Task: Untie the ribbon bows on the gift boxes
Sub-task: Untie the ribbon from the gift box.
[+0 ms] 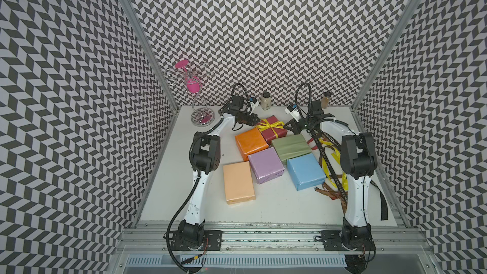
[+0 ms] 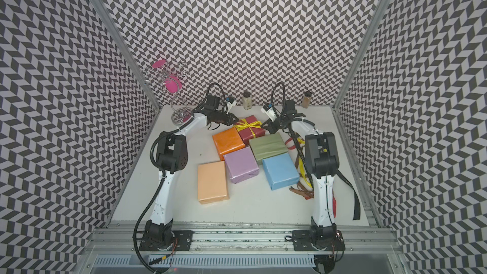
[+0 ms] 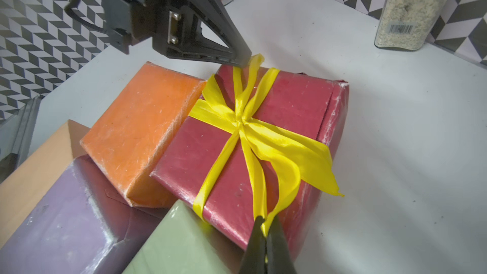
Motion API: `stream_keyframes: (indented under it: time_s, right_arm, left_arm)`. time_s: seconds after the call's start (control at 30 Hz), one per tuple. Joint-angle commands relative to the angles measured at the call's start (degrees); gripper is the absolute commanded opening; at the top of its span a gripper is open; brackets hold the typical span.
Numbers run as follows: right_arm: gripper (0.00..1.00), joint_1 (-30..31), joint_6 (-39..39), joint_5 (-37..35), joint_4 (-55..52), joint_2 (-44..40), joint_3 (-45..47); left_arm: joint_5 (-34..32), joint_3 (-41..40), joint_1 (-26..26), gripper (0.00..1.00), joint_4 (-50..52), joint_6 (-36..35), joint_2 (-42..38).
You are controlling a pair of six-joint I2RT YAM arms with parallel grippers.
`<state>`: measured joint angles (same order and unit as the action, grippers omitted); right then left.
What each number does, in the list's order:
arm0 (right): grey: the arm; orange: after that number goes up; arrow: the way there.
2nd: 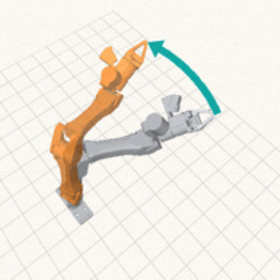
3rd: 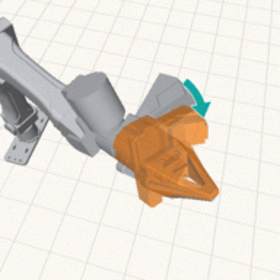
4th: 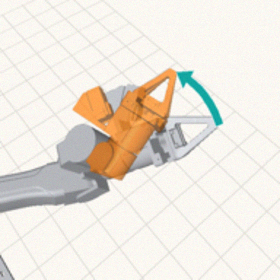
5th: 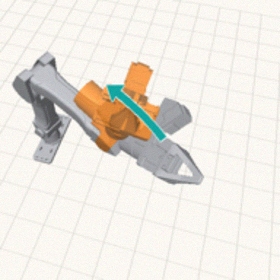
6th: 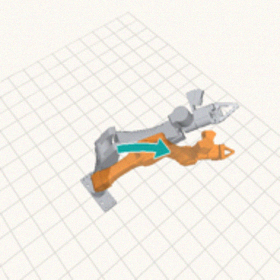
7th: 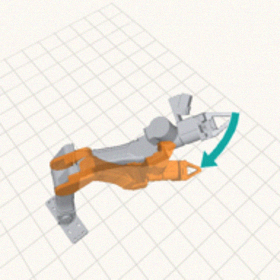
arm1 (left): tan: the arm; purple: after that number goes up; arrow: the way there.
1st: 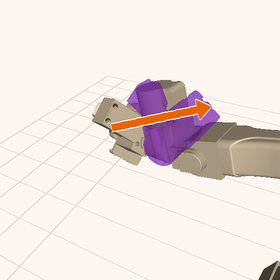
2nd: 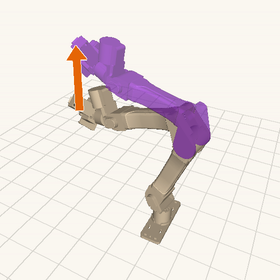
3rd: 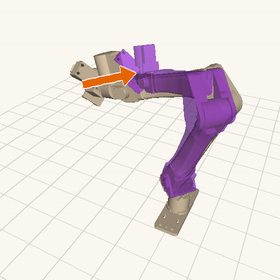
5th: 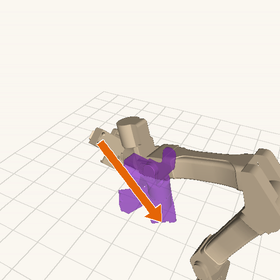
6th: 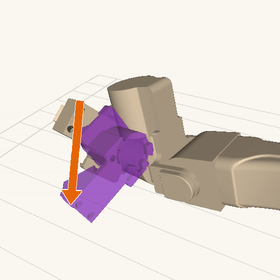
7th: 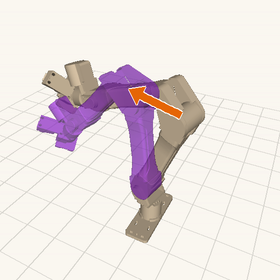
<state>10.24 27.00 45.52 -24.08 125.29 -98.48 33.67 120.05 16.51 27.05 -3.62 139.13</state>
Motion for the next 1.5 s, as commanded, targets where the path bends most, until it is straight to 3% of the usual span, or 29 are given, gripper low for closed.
stream_keyframes:
  time_s: [0.0,0.33,0.57,0.9,1.13,1.27,1.47]
  right_arm:
    - [0.03,1.8,3.8,0.8,0.4,-4.0,-0.1]
    - [0.02,4.7,4.8,3.4,-3.9,-5.1,-5.8]
    - [0.02,7.8,11.5,3.6,-14.0,-3.5,-10.3]
    - [0.02,10.2,14.7,1.7,-18.1,-1.7,-9.1]
    - [0.27,10.2,20.5,-3.0,-24.6,-0.6,-8.1]
    - [0.32,10.2,22.2,-6.8,-27.2,-0.6,-9.1]
    - [0.4,8.3,23.7,-5.9,-29.6,-0.9,-13.5]
  left_arm:
    - [-1.5,-0.9,0.4,0.09,1.6,-0.9,-1.4]
    - [-1.7,-1.1,0.8,0.09,1.8,-1.3,-1.1]
    - [-1.7,-1.0,1.1,0.09,1.8,-1.3,-1.1]
    - [-1.8,-1.1,1.2,0.09,1.9,-1.6,-1.0]
    - [-2.3,-1.1,1.2,0.09,2.0,-2.5,-0.9]
    - [-2.0,-1.0,1.2,0.09,2.2,-3.1,-1.2]
    - [-1.5,-1.3,1.4,0.09,2.4,-4.3,-2.2]
